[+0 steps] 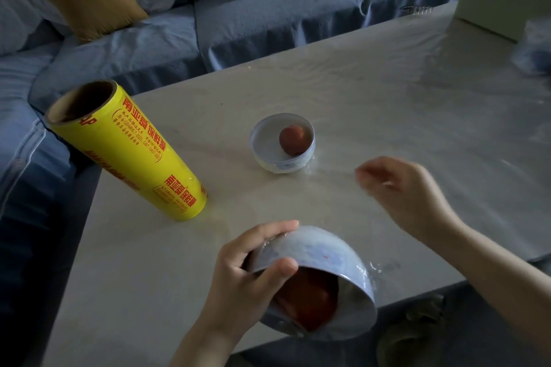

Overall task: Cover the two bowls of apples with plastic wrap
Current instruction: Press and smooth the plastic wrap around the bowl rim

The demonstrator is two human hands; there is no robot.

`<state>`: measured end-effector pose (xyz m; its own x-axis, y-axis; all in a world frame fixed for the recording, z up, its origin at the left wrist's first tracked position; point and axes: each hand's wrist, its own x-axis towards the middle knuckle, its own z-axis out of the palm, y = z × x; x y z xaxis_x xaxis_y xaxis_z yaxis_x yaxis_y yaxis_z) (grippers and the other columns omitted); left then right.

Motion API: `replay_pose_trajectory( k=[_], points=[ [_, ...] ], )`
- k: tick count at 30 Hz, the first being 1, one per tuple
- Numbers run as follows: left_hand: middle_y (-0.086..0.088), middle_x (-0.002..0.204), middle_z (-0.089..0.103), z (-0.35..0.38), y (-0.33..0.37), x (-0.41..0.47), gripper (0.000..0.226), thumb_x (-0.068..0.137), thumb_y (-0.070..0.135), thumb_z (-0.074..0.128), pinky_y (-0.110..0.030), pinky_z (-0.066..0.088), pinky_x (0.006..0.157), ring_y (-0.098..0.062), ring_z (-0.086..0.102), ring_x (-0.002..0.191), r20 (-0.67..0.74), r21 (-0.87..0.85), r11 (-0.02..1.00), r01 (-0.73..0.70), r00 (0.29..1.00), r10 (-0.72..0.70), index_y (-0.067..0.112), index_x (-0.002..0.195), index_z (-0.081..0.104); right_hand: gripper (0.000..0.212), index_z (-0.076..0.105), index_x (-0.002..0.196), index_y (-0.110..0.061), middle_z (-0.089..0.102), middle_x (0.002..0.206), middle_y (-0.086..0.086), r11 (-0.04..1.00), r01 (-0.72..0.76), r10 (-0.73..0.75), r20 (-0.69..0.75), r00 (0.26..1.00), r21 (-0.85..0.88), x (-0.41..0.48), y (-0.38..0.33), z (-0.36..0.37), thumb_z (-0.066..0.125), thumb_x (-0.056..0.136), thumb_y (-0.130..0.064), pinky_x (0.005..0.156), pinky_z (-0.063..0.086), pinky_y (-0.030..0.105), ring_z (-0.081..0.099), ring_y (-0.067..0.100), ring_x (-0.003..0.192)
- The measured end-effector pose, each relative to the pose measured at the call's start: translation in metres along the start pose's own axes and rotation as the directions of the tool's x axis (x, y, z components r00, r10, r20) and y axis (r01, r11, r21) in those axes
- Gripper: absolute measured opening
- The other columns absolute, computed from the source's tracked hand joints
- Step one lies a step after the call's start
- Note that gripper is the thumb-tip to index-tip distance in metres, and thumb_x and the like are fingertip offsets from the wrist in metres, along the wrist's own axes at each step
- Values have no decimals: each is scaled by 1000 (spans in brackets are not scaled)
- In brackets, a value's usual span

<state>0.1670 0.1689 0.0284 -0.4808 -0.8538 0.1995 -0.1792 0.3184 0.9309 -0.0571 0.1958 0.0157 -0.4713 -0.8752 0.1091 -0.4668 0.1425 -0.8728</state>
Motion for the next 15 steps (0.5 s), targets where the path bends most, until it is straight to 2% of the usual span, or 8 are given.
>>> replay_pose_trajectory(
  k=[2, 3, 5, 6, 8, 10, 12, 15],
  points=[
    [31, 91, 68, 0, -2, 1, 36, 63, 72, 60, -3, 44, 73, 8, 64, 89, -18, 30, 1000, 2, 1000, -2, 53, 93, 66, 15, 62, 76, -33, 67, 75, -11, 981, 157, -147, -86, 985, 118, -15, -18, -18, 62, 82, -19, 68, 46, 6, 64, 5, 76],
    [31, 90, 68, 0, -2, 2, 31, 65, 66, 61, -3, 44, 72, 8, 64, 87, -23, 50, 999, -18, 1000, 19, 54, 92, 65, 10, 64, 79, -32, 68, 79, -9, 957, 251, -246, -49, 968, 143, -23, -25, -23, 59, 82, -24, 71, 47, 7, 65, 5, 79],
    [31, 89, 68, 2, -4, 3, 26, 66, 53, 61, -4, 44, 71, 7, 64, 83, -19, 71, 996, -45, 999, 46, 54, 92, 64, 18, 69, 89, -27, 69, 91, -15, 919, 374, -391, 159, 907, 128, -38, -31, -22, 54, 84, -37, 79, 45, 7, 64, -1, 90],
    [30, 89, 68, 3, -5, 3, 28, 64, 49, 60, -5, 45, 70, 7, 64, 82, -17, 60, 998, -32, 999, 33, 54, 90, 64, 30, 69, 98, -25, 67, 99, -21, 920, 375, -392, 288, 874, 115, -44, -32, -17, 51, 86, -46, 83, 43, 6, 61, -4, 98],
    [26, 88, 70, 5, -5, 3, 30, 58, 49, 60, -7, 46, 70, 5, 65, 82, -14, 23, 1000, 14, 1000, -13, 53, 88, 65, 56, 61, 118, -28, 56, 115, -31, 940, 330, -330, 457, 826, 82, -48, -28, -8, 44, 81, -66, 89, 37, 2, 52, -13, 110],
    [25, 88, 70, 6, -4, 3, 32, 55, 50, 61, -7, 46, 70, 5, 65, 82, -27, 15, 1000, 23, 999, -23, 52, 87, 65, 74, 53, 127, -30, 53, 120, -31, 962, 258, -263, 537, 801, 87, -46, -25, 0, 40, 71, -78, 90, 37, 4, 49, -14, 113],
    [27, 88, 70, 5, -3, 4, 32, 54, 49, 61, -6, 45, 71, 5, 65, 84, -35, 13, 1000, 23, 999, -23, 44, 86, 67, 78, 52, 124, -35, 60, 118, -22, 981, 129, -191, 605, 773, 145, -42, -24, 3, 46, 62, -83, 90, 44, 12, 54, -7, 110],
    [32, 91, 67, 4, -3, 4, 40, 52, 52, 63, -3, 44, 71, 9, 63, 86, -34, 9, 1000, 22, 999, -21, 27, 83, 66, 81, 54, 121, -35, 65, 114, -13, 970, -33, -144, 675, 724, 242, -37, -20, 5, 60, 53, -79, 91, 51, 28, 60, 4, 108]
  ],
)
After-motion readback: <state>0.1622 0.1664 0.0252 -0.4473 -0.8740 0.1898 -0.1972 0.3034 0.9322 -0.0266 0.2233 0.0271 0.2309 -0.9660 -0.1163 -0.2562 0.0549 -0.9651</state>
